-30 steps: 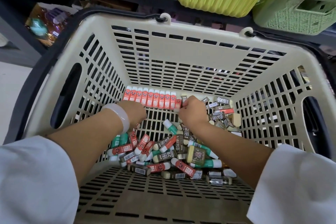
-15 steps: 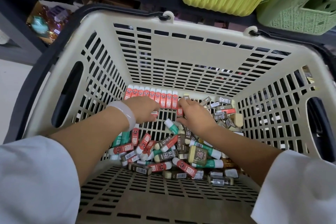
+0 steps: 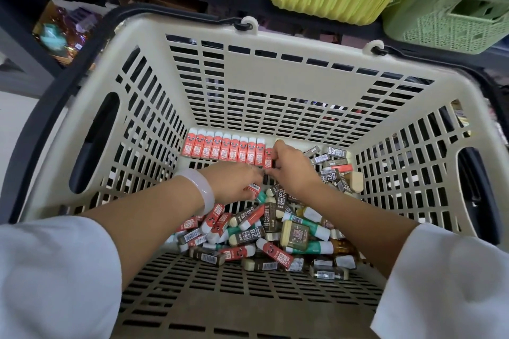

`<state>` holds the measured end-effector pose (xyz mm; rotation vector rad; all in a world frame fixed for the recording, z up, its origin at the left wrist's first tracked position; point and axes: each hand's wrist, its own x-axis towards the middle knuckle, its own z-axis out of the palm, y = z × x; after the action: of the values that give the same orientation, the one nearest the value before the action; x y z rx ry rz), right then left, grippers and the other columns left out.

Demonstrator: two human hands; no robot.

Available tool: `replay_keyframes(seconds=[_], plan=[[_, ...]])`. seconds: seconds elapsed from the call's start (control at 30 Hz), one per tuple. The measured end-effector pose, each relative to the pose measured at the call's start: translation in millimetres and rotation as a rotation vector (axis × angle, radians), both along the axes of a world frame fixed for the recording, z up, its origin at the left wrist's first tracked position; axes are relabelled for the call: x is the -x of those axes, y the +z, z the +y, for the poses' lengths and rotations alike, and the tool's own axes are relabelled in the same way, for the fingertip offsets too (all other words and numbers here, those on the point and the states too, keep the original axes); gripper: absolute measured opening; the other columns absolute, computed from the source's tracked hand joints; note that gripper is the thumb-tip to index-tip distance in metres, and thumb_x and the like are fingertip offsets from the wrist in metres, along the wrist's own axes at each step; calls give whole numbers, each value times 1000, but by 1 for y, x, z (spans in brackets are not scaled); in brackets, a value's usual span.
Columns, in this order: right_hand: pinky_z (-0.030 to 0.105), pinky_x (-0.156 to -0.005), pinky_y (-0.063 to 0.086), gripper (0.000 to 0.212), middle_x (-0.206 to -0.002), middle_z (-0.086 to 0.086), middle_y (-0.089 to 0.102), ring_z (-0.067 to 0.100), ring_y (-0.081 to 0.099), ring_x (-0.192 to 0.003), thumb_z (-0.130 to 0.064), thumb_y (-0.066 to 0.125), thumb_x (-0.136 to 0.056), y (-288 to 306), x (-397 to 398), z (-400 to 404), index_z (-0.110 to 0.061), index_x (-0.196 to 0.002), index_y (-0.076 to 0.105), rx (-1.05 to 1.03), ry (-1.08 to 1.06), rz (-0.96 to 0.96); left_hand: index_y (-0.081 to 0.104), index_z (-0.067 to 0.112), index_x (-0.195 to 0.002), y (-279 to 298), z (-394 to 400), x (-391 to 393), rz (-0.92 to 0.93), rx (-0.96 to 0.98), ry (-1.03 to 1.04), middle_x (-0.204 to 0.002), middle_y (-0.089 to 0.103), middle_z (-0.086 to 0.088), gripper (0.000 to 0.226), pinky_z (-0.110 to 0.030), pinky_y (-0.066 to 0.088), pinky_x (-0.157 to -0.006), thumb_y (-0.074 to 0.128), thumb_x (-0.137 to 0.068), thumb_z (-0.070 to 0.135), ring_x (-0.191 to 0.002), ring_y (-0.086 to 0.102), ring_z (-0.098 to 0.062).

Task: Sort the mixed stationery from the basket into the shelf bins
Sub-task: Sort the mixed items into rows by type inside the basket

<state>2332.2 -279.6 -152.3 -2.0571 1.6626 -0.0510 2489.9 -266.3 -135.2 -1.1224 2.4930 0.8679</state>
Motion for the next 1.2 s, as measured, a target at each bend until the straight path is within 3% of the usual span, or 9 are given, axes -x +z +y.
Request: replay_keyframes(seconds=[0.1,0.3,0.37,0.5,0.67,0.77,0.9,1.07,1.2], plan=[[31,-61,41,17,-85,10,57,29,59,-82,-15,60,-87,0,-3,-4,-12,-89,43,4,-49,66,54,12,-114,-2,2,3,-35,34,-28,-148,31,3,26,-28,36,-78,45,-96,28,-115,50,-21],[31,-78,45,19,-104,9,55,24,53,-93,0,51,-86,4,12,-1,-7,-104,51,50,-126,7,49,11,-123,-1,0,4,-102,-1,-24,-156,17,1,32,-46,41,-99,41,-97,29,-129,41,-25],[40,-79,51,23,-100,13,61,27,59,-89,4,44,-86,7,13,1,-7,-105,50,-19,-134,-39,49,12,-123,0,-1,6,-103,1,-7,-151,29,-3,32,-44,44,-95,41,-97,30,-124,46,-26],[43,-80,52,22,-101,13,63,26,61,-87,0,41,-89,11,16,-1,-9,-107,50,-94,-94,-108,51,9,-117,1,-2,7,-65,-14,47,-115,56,-8,29,-36,45,-82,44,-96,28,-102,54,-25],[44,-108,28,32,-117,-3,59,17,51,-112,-25,52,-90,18,45,-11,-22,-121,53,-73,301,278,51,10,-121,3,-3,6,-55,-87,91,-117,57,-7,30,-29,39,-78,46,-96,25,-98,52,-21],[47,-111,22,45,-124,-4,55,17,45,-119,-43,55,-87,19,49,-6,-24,-127,49,-144,427,366,50,10,-122,5,-2,9,-45,-132,105,-112,57,-7,29,-28,36,-73,45,-96,24,-83,45,-16],[38,-101,33,38,-113,2,54,20,44,-111,-39,60,-84,16,42,8,-21,-116,51,-203,442,315,50,10,-120,9,-1,8,-82,-128,130,-90,51,-1,29,-28,35,-67,45,-96,25,-78,44,-17],[37,-96,35,19,-88,-5,54,19,51,-97,-27,60,-85,17,38,17,-17,-100,52,-167,402,267,47,9,-126,10,0,8,-121,-110,172,-107,59,-10,34,-29,38,-65,43,-97,26,-78,46,-19],[35,-93,44,10,-81,-11,58,11,58,-85,-25,63,-85,24,39,10,-21,-91,56,-155,57,-18,43,9,-131,9,-2,11,-8,-120,303,-111,59,-14,36,-25,34,-60,44,-96,18,-68,45,-15]])
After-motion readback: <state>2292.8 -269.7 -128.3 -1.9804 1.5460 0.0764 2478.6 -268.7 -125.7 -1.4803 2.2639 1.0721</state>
